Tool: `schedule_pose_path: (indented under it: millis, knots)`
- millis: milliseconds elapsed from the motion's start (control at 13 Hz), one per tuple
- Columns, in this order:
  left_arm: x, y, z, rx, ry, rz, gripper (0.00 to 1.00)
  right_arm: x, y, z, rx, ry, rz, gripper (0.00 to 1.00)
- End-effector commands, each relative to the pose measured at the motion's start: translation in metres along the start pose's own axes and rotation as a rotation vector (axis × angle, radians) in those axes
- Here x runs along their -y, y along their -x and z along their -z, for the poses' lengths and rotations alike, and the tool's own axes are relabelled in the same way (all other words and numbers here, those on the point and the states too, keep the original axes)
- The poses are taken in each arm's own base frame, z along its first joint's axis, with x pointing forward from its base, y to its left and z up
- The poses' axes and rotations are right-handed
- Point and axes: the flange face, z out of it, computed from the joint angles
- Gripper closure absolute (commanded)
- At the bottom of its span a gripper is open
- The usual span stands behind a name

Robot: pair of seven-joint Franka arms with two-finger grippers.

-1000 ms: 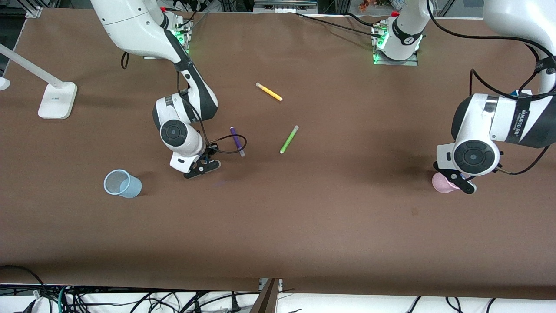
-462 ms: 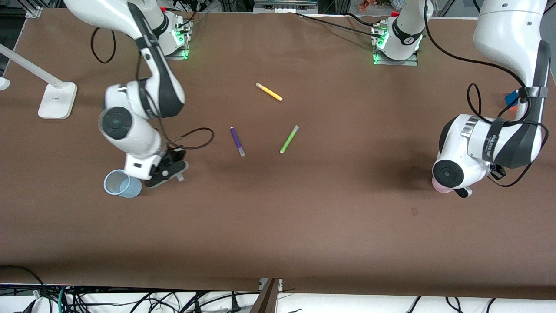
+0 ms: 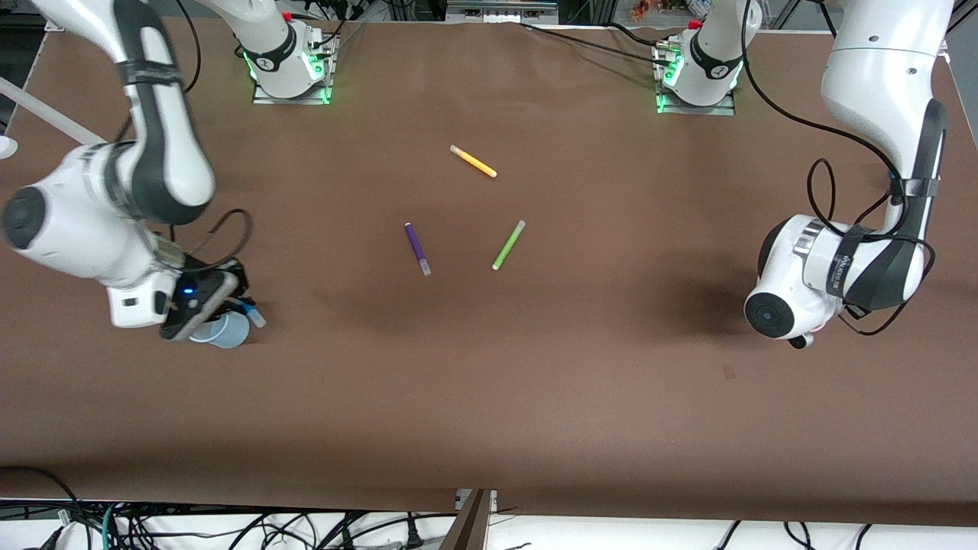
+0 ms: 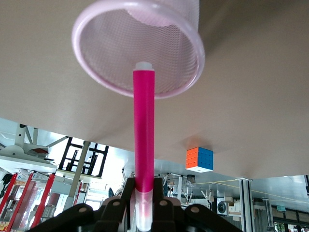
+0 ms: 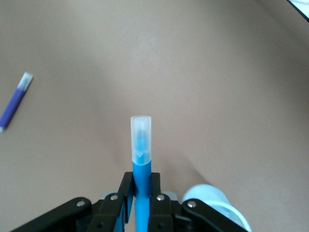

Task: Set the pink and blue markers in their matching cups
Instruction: 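Drop the pink marker into the pink cup while the right gripper drops blue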

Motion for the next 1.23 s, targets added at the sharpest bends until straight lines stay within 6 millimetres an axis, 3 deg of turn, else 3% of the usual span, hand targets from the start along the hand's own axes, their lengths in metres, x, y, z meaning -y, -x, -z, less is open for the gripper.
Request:
schedule_pose_path:
  millis: [0,77,154,308,462,615,923,1154]
  knots:
    - [0.005,-0.008,0.002,0.022,-0.018,-0.014,0.42,-0.035,0.034,-0.001,-0.091,-0.078,0.114,1.00]
    - [0.010,-0.005,0.006,0.014,-0.022,-0.007,0.05,-0.045,0.044,-0.005,-0.126,-0.109,0.143,1.00]
    - [0.014,0.000,0.016,0.002,-0.031,0.003,0.00,-0.056,0.054,-0.011,-0.174,-0.133,0.168,1.00]
    - [0.011,0.008,0.048,-0.040,-0.054,0.024,0.00,-0.070,0.060,-0.023,-0.267,-0.174,0.208,1.00]
    - [0.023,0.037,0.104,-0.191,-0.039,0.099,0.00,-0.077,0.063,-0.026,-0.284,-0.175,0.233,1.00]
    - [0.032,0.076,0.143,-0.396,0.079,0.192,0.00,-0.079,0.065,-0.022,-0.292,-0.175,0.239,1.00]
    - [0.039,0.162,0.194,-0.816,0.462,0.556,0.00,-0.092,0.082,-0.033,-0.358,-0.166,0.268,1.00]
    - [0.025,0.220,0.227,-0.906,0.579,0.755,0.00,-0.098,0.095,-0.038,-0.371,-0.158,0.312,1.00]
